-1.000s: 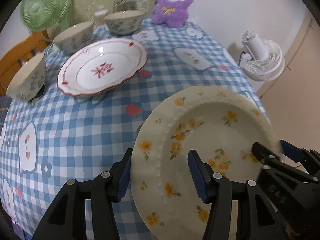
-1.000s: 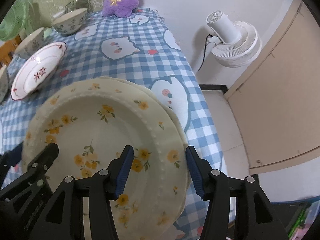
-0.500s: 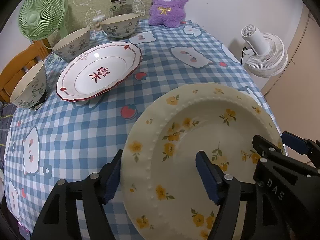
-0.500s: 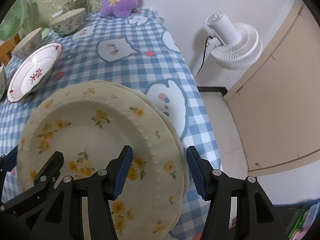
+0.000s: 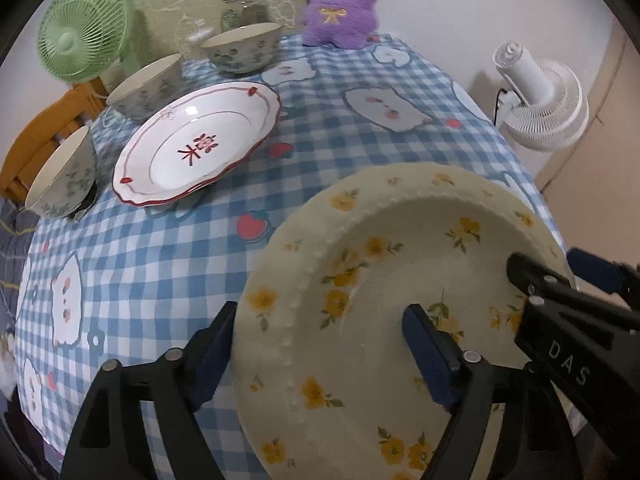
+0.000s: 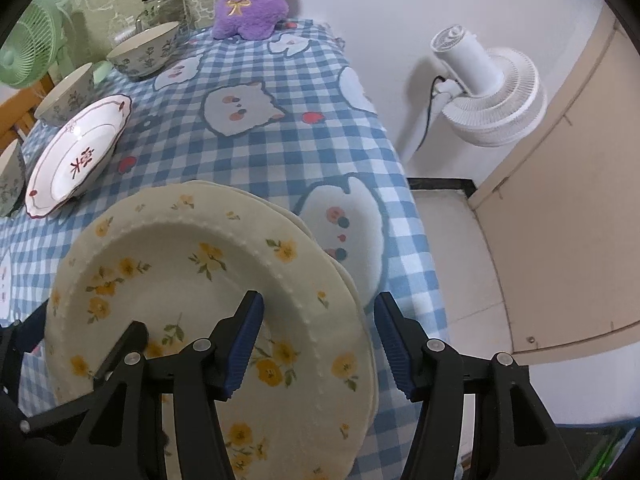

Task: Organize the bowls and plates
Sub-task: 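Lower the stacked yellow-flower plates toward the cloth with both grippers, then open both grippers to release the plates onto the cloth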

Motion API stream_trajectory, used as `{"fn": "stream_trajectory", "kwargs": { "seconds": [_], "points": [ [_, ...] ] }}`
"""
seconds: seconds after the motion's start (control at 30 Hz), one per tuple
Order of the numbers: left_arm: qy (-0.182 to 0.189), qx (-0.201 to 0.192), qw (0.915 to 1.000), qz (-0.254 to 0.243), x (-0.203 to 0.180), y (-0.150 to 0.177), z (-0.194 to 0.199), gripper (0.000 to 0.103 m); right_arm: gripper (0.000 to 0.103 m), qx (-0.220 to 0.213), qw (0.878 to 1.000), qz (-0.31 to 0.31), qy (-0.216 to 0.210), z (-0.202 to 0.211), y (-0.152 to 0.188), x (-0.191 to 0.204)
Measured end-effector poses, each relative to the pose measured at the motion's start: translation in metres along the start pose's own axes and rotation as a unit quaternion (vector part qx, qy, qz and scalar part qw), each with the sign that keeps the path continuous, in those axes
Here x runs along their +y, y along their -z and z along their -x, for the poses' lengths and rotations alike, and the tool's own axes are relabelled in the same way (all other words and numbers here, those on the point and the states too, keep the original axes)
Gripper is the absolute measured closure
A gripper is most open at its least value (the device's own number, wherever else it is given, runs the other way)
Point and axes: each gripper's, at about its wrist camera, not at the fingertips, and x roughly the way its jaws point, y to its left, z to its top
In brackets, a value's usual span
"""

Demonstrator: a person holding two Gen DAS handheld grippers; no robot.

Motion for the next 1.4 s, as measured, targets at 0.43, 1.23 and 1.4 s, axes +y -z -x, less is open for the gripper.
{"fn": "stream_trajectory", "kwargs": {
  "seconds": [0.43,1.23,1.4],
  "points": [
    [0.015,-0.001,0.9995,0.026,0.004,-0.016,0.022,0.02,0.041,0.008,0.997,0.01,-0.074,0.017,-0.02,-0.004],
    [0.014,-0.062,0.9969,0.046,0.044,-0.061,0.11,0.019,0.022,-0.088,0.989,0.034,-0.117,0.126,-0.061,0.037],
    [0.012,-0.072,0.9969,0.031,0.061,-0.066,0.121,0.019,0.021,-0.098,0.989,0.013,-0.109,0.139,-0.063,0.053]
  ]
}}
